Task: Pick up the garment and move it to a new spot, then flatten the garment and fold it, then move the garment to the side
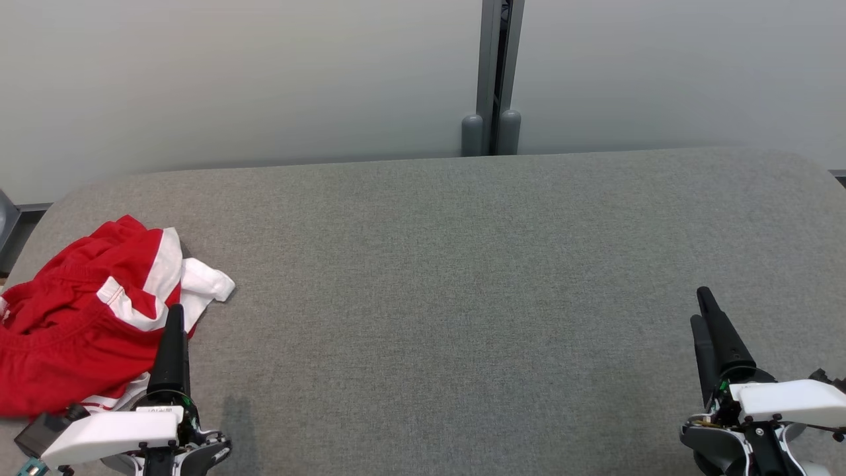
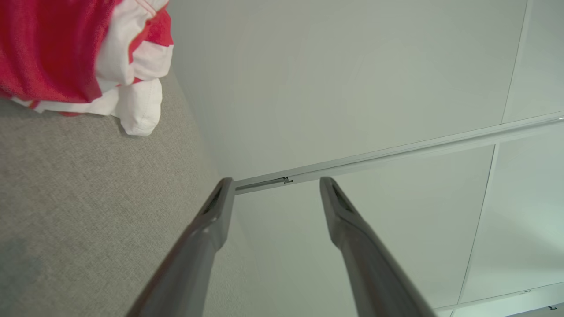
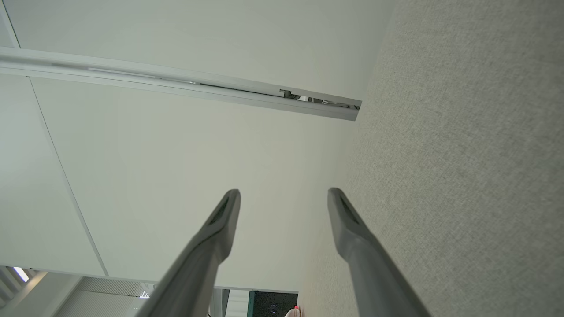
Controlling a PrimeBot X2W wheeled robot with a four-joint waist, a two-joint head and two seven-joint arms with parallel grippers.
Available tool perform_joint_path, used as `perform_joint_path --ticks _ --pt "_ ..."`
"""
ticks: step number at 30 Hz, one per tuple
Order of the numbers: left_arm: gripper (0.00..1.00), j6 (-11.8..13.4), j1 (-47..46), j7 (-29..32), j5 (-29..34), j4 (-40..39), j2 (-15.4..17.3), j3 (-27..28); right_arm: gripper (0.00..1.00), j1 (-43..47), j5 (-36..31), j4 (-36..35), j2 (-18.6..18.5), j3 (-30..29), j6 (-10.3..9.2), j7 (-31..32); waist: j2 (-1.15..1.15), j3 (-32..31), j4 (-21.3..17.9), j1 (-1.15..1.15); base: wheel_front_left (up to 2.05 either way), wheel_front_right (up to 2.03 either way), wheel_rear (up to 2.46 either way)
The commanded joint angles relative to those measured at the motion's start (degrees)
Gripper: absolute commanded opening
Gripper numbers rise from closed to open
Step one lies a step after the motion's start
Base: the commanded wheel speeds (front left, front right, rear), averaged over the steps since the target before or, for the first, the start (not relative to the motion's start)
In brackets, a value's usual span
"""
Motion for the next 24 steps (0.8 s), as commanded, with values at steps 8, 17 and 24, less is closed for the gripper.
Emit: perform_joint_path --ticks 8,17,24 --pt "1.00 0.62 -1.93 -2.16 11.23 -2.71 0.69 -0.71 1.00 -2.15 -8.77 -1.92 -0.39 0.92 0.21 -2.27 0.00 0.01 0.06 0.00 0.00 0.00 0.00" --pt "1.00 2.80 -1.58 -3.82 23.40 -3.97 0.74 -2.44 1.00 -2.34 -20.12 -2.65 -0.50 1.66 0.23 -3.92 0.00 0.04 0.21 0.00 0.00 0.00 0.00" --pt "1.00 4.84 -1.35 -5.36 34.24 -4.18 0.80 -4.02 1.00 -2.86 -30.88 -4.05 -0.54 3.29 0.25 -5.48 0.00 0.15 0.22 0.00 0.00 0.00 0.00"
